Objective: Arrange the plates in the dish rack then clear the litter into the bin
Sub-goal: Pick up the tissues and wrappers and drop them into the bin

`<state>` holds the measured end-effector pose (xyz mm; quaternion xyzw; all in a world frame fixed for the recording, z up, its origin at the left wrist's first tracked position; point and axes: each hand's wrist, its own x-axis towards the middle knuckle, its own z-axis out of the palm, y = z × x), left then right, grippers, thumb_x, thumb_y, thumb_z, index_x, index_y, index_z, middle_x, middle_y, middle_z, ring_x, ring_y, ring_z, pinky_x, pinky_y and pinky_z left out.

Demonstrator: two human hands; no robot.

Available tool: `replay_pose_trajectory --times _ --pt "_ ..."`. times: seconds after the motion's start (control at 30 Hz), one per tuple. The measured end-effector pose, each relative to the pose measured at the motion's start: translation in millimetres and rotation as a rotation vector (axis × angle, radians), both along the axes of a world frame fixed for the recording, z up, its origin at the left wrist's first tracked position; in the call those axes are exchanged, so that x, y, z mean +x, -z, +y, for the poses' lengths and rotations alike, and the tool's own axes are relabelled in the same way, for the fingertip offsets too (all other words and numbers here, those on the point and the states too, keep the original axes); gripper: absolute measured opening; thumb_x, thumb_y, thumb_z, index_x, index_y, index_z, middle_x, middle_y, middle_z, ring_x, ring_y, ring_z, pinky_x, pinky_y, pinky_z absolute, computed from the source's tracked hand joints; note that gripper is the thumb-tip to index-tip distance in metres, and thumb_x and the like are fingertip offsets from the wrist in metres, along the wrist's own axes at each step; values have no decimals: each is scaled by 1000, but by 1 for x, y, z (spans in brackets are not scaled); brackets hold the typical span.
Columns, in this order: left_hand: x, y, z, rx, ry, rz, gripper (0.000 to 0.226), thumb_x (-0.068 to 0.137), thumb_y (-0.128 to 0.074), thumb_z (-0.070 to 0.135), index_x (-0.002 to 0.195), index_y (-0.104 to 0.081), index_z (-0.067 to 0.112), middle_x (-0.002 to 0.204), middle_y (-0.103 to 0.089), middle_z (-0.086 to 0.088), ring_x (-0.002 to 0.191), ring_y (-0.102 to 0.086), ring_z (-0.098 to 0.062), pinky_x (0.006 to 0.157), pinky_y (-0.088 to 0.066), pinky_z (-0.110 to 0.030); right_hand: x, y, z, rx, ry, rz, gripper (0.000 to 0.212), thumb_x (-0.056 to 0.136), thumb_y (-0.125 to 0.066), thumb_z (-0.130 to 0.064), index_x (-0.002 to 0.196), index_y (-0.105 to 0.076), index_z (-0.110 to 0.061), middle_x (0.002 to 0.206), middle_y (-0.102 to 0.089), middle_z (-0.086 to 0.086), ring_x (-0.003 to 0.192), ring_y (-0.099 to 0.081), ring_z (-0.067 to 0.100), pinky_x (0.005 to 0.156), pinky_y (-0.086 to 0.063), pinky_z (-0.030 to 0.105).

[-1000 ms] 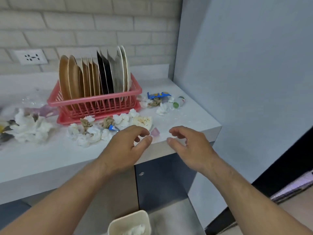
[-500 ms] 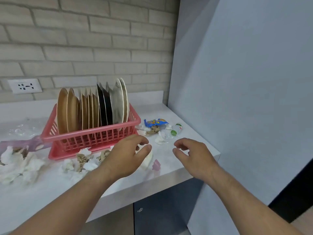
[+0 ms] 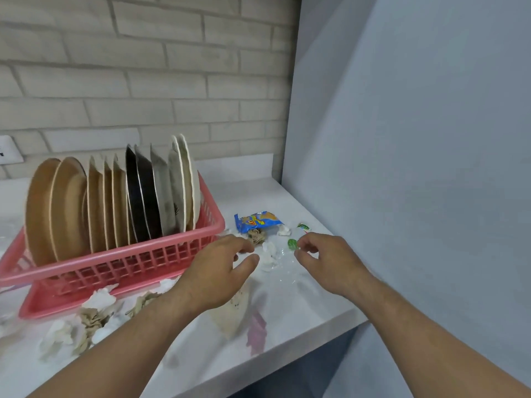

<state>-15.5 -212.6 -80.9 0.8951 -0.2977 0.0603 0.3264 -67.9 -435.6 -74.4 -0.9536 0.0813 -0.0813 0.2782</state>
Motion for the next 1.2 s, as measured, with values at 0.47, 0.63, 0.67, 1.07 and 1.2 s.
replay_pose_trajectory --times 0.47,0.63,0.67,1.07,1.2 --pt "88 4 -72 7 -101 -23 22 92 -57 35 106 -67 22 97 -59 13 94 -56 -10 84 -46 -27 167 31 -62 -248 -108 305 56 87 -56 -56 133 -50 -25 139 -45 -5 127 -42 20 102 -38 38" --pt "100 10 -77 11 -137 9 24 93 -55 37 110 -66 24 94 -52 17 96 -56 -9 81 -40 -19 195 49 -59 -436 -124 464 31 86 -51 -54 100 -57 -28 111 -56 -5 118 -46 24 102 -24 55" --pt "101 11 -78 6 -140 15 24 93 -55 37 109 -66 24 94 -53 17 95 -55 -8 81 -40 -19 198 50 -58 -441 -135 472 26 86 -50 -52 96 -56 -28 109 -56 -6 117 -45 24 103 -20 58" --pt "115 16 -88 -17 -134 -16 21 94 -54 36 107 -65 24 98 -56 14 94 -53 -6 83 -42 -22 196 12 -90 -110 -118 177 25 94 -50 -27 117 -55 -18 114 -58 5 84 -53 23 68 -42 27" --pt "118 17 -93 32 -151 -33 22 94 -55 32 111 -65 21 107 -60 8 99 -56 -13 86 -43 -27 178 3 -97 35 -130 114 22 93 -41 -14 110 -52 -23 89 -56 2 67 -52 17 55 -41 25"
